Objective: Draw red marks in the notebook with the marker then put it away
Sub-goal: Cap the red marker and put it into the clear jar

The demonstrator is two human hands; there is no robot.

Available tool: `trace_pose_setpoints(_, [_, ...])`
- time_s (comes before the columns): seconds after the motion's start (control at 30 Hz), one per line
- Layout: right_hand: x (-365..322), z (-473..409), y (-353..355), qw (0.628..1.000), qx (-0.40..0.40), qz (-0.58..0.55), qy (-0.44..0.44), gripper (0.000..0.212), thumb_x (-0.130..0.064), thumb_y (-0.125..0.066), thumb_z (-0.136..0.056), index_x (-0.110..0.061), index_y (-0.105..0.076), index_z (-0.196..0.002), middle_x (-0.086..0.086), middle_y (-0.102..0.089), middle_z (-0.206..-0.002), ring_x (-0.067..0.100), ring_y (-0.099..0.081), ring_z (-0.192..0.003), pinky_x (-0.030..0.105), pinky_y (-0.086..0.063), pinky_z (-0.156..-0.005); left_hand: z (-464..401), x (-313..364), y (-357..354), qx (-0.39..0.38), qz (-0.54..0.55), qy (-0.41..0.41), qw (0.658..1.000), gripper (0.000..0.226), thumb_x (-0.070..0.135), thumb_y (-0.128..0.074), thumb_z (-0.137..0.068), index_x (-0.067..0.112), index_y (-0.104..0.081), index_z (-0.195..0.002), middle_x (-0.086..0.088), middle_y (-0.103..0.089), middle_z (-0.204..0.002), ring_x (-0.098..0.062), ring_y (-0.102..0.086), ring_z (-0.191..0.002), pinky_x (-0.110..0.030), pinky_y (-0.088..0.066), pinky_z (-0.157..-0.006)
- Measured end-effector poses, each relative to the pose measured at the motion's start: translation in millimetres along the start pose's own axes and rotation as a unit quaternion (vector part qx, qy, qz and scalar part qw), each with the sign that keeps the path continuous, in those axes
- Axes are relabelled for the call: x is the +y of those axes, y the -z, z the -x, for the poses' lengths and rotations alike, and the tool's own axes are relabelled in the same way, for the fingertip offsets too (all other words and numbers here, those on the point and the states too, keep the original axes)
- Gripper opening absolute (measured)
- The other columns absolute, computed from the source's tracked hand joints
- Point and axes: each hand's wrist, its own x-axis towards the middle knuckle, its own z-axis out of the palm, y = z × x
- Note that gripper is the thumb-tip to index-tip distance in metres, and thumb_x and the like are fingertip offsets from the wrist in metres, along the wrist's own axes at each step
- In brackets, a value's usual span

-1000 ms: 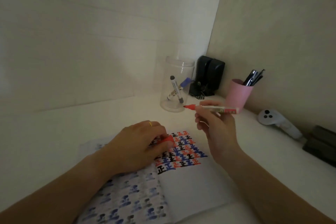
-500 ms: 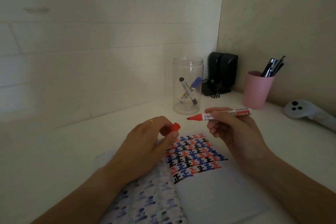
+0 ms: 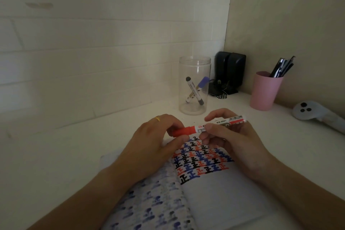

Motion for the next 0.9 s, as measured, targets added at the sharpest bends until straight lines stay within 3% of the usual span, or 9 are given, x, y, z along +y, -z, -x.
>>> trace_pose_setpoints(0.13, [-5, 1, 3, 1.0, 0.0, -0.003, -0.027, 0.02, -0.016, -0.079, -0.074, -0.008, -0.077, -0.093, 0.015, -0.076, -0.082, 0.023, -0.071, -0.074, 0.027, -0.057, -0.067, 1, 5, 5, 0.034, 0.121, 0.014, 0.992, 0.015, 0.038, -0.066, -0.088, 0.029, -0.068, -0.099, 0.016, -0.071, -0.094, -0.006, -0.065, -0.092, -0.015, -0.051, -0.078])
trace_pose_setpoints(0.23, [-5, 4, 5, 0.999, -0.008, 0.0, -0.051, 0.023, -0.016, -0.081, -0.072, -0.009, -0.081, -0.094, 0.015, -0.08, -0.091, 0.03, -0.076, -0.084, 0.035, -0.061, -0.076, 2, 10, 9, 0.024, 0.221, 0.041, 0.974, 0.017, 0.039, -0.061, -0.09, 0.026, -0.072, -0.087, 0.005, -0.073, -0.073, -0.015, -0.07, -0.069, -0.02, -0.055, -0.067])
trace_pose_setpoints(0.3, [-6, 6, 3, 0.999, -0.01, 0.009, -0.05, 0.025, -0.012, -0.083, -0.071, -0.008, -0.081, -0.095, 0.021, -0.08, -0.095, 0.041, -0.076, -0.09, 0.046, -0.061, -0.083, 3, 12, 9, 0.017, 0.223, 0.046, 0.974, 0.029, 0.041, -0.053, -0.094, 0.026, -0.068, -0.075, 0.005, -0.065, -0.056, -0.012, -0.062, -0.053, -0.018, -0.049, -0.059])
trace_pose_setpoints(0.37, [-8, 8, 2, 0.999, -0.004, 0.033, -0.03, 0.022, -0.01, -0.083, -0.072, -0.007, -0.082, -0.094, 0.021, -0.08, -0.092, 0.041, -0.077, -0.086, 0.046, -0.062, -0.081, 4, 13, 8, 0.01, 0.199, 0.043, 0.979, 0.039, 0.042, -0.046, -0.098, 0.025, -0.063, -0.067, 0.01, -0.057, -0.05, -0.007, -0.053, -0.047, -0.014, -0.041, -0.054])
trace_pose_setpoints(0.53, [-8, 9, 2, 0.997, -0.003, 0.067, 0.033, 0.019, -0.006, -0.081, -0.072, -0.004, -0.082, -0.091, 0.016, -0.081, -0.084, 0.028, -0.078, -0.074, 0.028, -0.062, -0.067, 9, 15, 9, -0.002, 0.165, 0.005, 0.986, 0.042, 0.041, -0.039, -0.102, 0.027, -0.047, -0.063, 0.012, -0.051, -0.056, -0.007, -0.05, -0.053, -0.014, -0.037, -0.055])
trace_pose_setpoints(0.73, [-12, 14, 5, 0.996, -0.01, 0.079, 0.049, 0.019, -0.007, -0.083, -0.071, -0.005, -0.083, -0.09, 0.015, -0.082, -0.084, 0.032, -0.079, -0.076, 0.036, -0.064, -0.067, 9, 17, 7, -0.014, 0.145, -0.024, 0.989, 0.041, 0.043, -0.04, -0.101, 0.028, -0.043, -0.064, 0.009, -0.052, -0.057, -0.01, -0.051, -0.054, -0.014, -0.036, -0.054])
trace_pose_setpoints(0.83, [-14, 14, -2, 0.993, -0.036, 0.097, 0.059, 0.02, -0.01, -0.083, -0.072, -0.006, -0.08, -0.092, 0.013, -0.082, -0.086, 0.029, -0.079, -0.075, 0.034, -0.063, -0.065, 4, 19, 9, 0.043, 0.195, 0.012, 0.98, 0.04, 0.052, -0.049, -0.096, 0.028, -0.053, -0.063, 0.011, -0.051, -0.054, -0.006, -0.046, -0.05, -0.015, -0.036, -0.052])
trace_pose_setpoints(0.9, [-9, 12, -11, 0.991, -0.08, 0.096, 0.047, 0.023, -0.012, -0.082, -0.075, -0.006, -0.075, -0.097, 0.017, -0.081, -0.088, 0.035, -0.078, -0.079, 0.041, -0.063, -0.067, 0, 21, 12, 0.086, 0.256, 0.03, 0.962, 0.032, 0.052, -0.052, -0.091, 0.028, -0.065, -0.074, 0.011, -0.055, -0.057, -0.007, -0.048, -0.053, -0.018, -0.039, -0.054])
